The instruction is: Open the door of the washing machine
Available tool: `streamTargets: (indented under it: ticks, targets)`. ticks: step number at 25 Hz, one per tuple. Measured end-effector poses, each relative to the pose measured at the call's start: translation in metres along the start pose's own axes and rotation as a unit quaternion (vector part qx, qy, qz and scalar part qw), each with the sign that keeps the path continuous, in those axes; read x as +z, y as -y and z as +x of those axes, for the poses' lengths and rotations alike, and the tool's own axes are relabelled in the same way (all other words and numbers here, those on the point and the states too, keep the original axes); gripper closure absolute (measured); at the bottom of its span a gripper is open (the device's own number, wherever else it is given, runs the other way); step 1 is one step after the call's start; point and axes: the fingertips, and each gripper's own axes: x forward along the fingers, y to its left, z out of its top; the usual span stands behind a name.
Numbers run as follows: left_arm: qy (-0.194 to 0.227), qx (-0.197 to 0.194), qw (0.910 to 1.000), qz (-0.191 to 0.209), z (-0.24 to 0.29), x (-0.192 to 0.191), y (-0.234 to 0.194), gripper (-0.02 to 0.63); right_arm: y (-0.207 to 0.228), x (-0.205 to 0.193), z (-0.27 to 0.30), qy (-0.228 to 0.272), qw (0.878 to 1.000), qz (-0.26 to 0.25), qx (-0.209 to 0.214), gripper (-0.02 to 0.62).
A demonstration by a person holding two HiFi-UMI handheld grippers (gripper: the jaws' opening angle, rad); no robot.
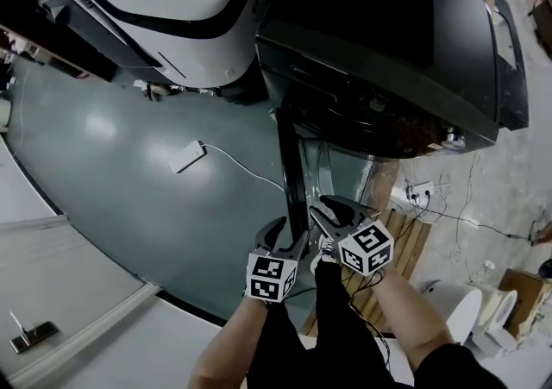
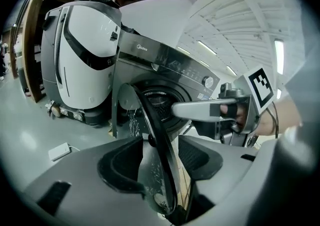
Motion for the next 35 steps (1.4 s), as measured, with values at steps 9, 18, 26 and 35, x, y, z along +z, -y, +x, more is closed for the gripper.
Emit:
streamTargets:
  ticks: [9,18,26,35]
  targets:
    - [0.013,0.006,0.9999,0.003,-0.050,-0.019,-0.060,0.371,-0.061,0.015,0.035,0.018,0.999,-0.029,-0.022,0.462]
    - [0.013,0.028,0.9992,0.025,-0.084,-0.021,-0.127,0.372,-0.106,0.024,0.062,0.057,0.995,-0.037,-0.068,0.462]
    - [0.020,0.053,0.9980,0.028,-0.102,-0.005,-0.182,0.373,-0.137,0.031,0.083,0.061,0.993,-0.021,-0.095,0.462]
    - [0.036,0.076,0.9960,0.031,-0.107,0.015,-0.229,0.373,-0.142,0.042,0.102,0.062,0.991,-0.011,-0.115,0.462]
